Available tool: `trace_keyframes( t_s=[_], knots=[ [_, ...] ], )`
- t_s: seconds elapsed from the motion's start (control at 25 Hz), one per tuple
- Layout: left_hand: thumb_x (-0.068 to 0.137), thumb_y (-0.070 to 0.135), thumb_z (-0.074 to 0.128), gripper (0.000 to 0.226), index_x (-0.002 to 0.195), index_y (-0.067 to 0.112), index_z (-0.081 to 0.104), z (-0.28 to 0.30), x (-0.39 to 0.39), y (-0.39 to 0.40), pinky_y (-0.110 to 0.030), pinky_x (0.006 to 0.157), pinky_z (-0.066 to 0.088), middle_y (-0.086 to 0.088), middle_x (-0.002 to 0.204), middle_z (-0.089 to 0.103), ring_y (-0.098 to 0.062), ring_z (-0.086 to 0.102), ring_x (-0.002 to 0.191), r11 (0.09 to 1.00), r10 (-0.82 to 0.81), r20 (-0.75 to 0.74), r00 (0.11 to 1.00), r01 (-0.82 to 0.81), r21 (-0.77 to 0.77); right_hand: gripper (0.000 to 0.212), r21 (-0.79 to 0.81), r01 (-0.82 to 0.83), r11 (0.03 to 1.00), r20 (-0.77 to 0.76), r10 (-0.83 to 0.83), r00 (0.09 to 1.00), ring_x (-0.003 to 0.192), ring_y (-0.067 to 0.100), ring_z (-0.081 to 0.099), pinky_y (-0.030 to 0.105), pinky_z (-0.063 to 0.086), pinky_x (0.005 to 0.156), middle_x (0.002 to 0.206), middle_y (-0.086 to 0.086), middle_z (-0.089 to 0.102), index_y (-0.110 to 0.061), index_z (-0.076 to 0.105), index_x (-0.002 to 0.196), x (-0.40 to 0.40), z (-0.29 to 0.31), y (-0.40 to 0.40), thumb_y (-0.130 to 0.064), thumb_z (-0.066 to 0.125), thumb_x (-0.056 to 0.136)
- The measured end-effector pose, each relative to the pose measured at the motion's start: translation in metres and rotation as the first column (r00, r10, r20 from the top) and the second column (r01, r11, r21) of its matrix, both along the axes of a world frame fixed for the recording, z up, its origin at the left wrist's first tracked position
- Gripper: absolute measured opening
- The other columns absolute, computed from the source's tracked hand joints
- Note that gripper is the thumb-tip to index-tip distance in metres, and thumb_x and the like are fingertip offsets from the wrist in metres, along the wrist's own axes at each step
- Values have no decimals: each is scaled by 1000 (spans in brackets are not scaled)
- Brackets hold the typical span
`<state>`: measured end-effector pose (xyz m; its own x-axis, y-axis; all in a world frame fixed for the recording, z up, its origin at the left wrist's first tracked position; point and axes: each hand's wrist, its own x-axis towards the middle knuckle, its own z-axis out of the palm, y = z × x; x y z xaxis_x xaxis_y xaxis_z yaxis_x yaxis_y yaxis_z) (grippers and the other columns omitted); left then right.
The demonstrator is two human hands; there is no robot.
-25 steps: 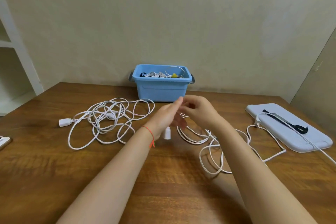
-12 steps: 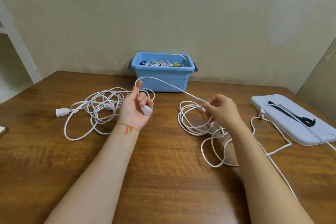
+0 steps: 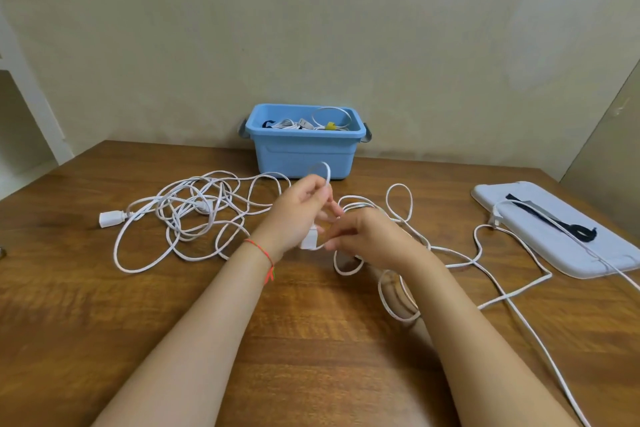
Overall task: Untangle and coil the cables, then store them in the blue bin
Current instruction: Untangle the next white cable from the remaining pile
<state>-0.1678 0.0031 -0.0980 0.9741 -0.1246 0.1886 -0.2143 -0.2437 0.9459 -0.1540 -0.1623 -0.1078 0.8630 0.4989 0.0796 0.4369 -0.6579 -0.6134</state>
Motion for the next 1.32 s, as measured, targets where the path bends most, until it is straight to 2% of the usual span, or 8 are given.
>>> trace_keyframes(
  t_s=[0.16, 0.32, 0.52, 0.76, 1.0, 1.12, 1.2, 1.32],
  knots=[
    [106, 25, 40, 22, 91, 17, 54, -6, 1, 1, -32, 63, 52, 1, 80, 63, -10, 60, 65, 949, 12, 68, 998, -33, 313, 10, 220, 91, 971, -155, -57, 986, 48, 7, 60, 20, 47, 55, 56, -11, 63, -16, 68, 81, -5, 3, 3, -19, 73, 89],
    [107, 25, 39, 23, 92, 16, 54, -7, 2, -1, -37, 65, 53, -5, 67, 58, -21, 61, 57, 992, 95, 80, 992, -101, 79, 13, 451, 155, 879, -346, 12, 938, 49, 24, 61, 26, 47, 50, 74, 12, 66, 0, 58, 107, -5, 10, -8, -7, 59, 96],
    [106, 24, 44, 24, 89, 14, 59, 1, 5, 8, -26, 47, 38, -1, 60, 49, -12, 41, 49, 967, 164, -5, 986, -162, -199, 4, 179, 167, 970, -289, -111, 951, 36, 17, 44, 22, 37, 39, 85, 0, 76, -10, 55, 102, 3, 5, -12, -11, 51, 100],
    [93, 21, 52, 27, 68, 24, 62, -5, 1, -3, -36, 73, 51, 2, 63, 65, -15, 59, 65, 963, 10, -11, 1000, -7, 268, 29, 180, 28, 983, -268, 22, 963, 44, 17, 38, 23, 31, 44, 52, 5, 60, -12, 64, 77, 3, 11, -19, -28, 56, 100],
    [99, 21, 42, 31, 70, 11, 51, -5, 1, -4, -22, 43, 24, 0, 46, 31, -16, 24, 42, 959, -154, -305, 940, 217, 184, 42, 182, -16, 983, -310, 73, 948, 45, 15, 28, 24, 25, 45, 47, 1, 36, -9, 71, 75, -6, 23, -26, -43, 58, 97],
    [104, 24, 36, 38, 68, 16, 44, -2, 0, 7, -23, 43, 22, 3, 47, 19, -13, 15, 40, 934, -354, -382, 854, 344, -98, 53, 167, 334, 928, -150, -311, 938, 49, 17, 38, 26, 30, 49, 52, 2, 45, -5, 69, 72, 3, 23, -35, -51, 57, 95],
    [106, 26, 36, 38, 70, 17, 42, -2, 1, 11, -24, 44, 25, 4, 48, 23, -10, 19, 38, 912, -404, -387, 829, 335, -235, 44, 121, 637, 761, 89, -647, 757, 64, 24, 50, 29, 32, 55, 63, 3, 55, -9, 61, 72, 13, 21, -51, -41, 50, 100],
    [107, 30, 36, 34, 76, 16, 44, -7, 1, 7, -21, 42, 34, 2, 54, 36, -9, 34, 38, 879, -451, -455, 768, 295, -374, 16, -93, 758, 645, 503, -627, 595, 92, 32, 53, 37, 39, 72, 94, 10, 61, -10, 62, 95, 18, 11, -55, -20, 50, 98]
  ],
)
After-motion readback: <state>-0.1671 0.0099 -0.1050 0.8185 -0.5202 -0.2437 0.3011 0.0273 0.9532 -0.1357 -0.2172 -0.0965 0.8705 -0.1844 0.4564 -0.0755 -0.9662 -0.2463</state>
